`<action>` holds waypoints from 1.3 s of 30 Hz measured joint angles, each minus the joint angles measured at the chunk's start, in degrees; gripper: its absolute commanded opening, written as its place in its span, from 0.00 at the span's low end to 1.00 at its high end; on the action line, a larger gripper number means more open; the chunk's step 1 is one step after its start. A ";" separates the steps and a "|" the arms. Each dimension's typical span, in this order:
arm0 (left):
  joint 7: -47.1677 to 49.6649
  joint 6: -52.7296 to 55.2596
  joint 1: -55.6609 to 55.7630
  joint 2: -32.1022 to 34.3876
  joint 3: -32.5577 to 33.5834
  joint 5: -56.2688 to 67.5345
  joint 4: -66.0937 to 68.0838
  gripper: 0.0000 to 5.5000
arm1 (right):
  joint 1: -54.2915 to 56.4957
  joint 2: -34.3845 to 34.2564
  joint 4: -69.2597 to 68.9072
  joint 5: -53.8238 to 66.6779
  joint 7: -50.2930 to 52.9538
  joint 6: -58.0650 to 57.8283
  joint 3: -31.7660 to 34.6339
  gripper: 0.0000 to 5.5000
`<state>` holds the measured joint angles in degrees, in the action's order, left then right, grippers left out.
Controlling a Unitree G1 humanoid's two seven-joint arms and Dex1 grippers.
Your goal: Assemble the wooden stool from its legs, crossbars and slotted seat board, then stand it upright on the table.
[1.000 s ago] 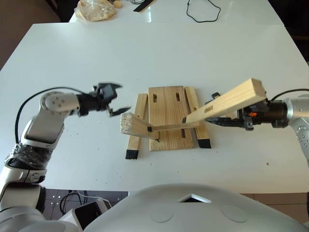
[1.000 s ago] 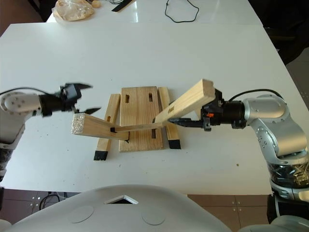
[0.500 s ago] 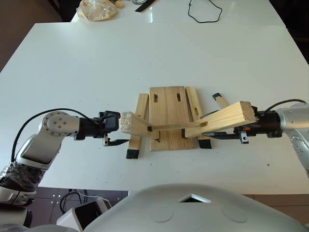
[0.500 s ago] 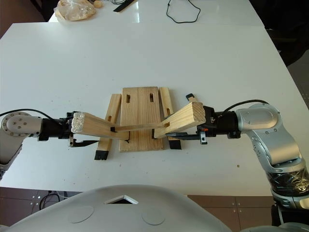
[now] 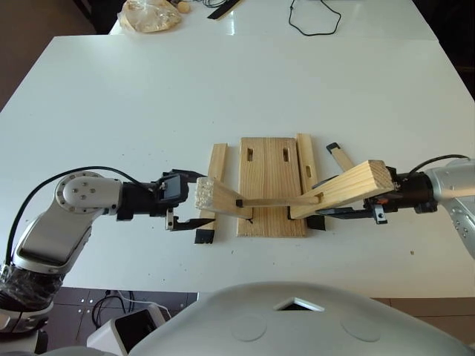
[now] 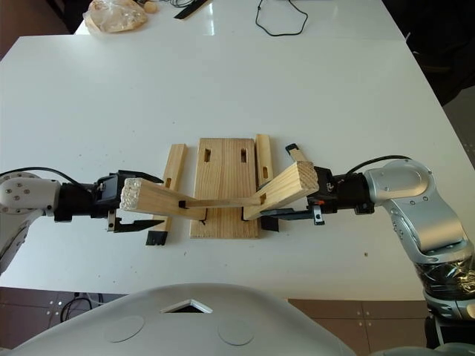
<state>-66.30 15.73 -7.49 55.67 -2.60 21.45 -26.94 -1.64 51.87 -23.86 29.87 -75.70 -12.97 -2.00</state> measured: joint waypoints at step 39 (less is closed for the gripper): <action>2.78 6.06 4.00 -4.50 -8.13 -2.92 -2.48 0.81 | 6.67 -0.54 0.42 -3.02 0.53 1.25 -8.80 0.37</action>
<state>-63.52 21.80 -3.49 51.17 -10.72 18.54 -29.42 5.03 51.33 -23.45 26.85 -75.17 -11.72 -10.80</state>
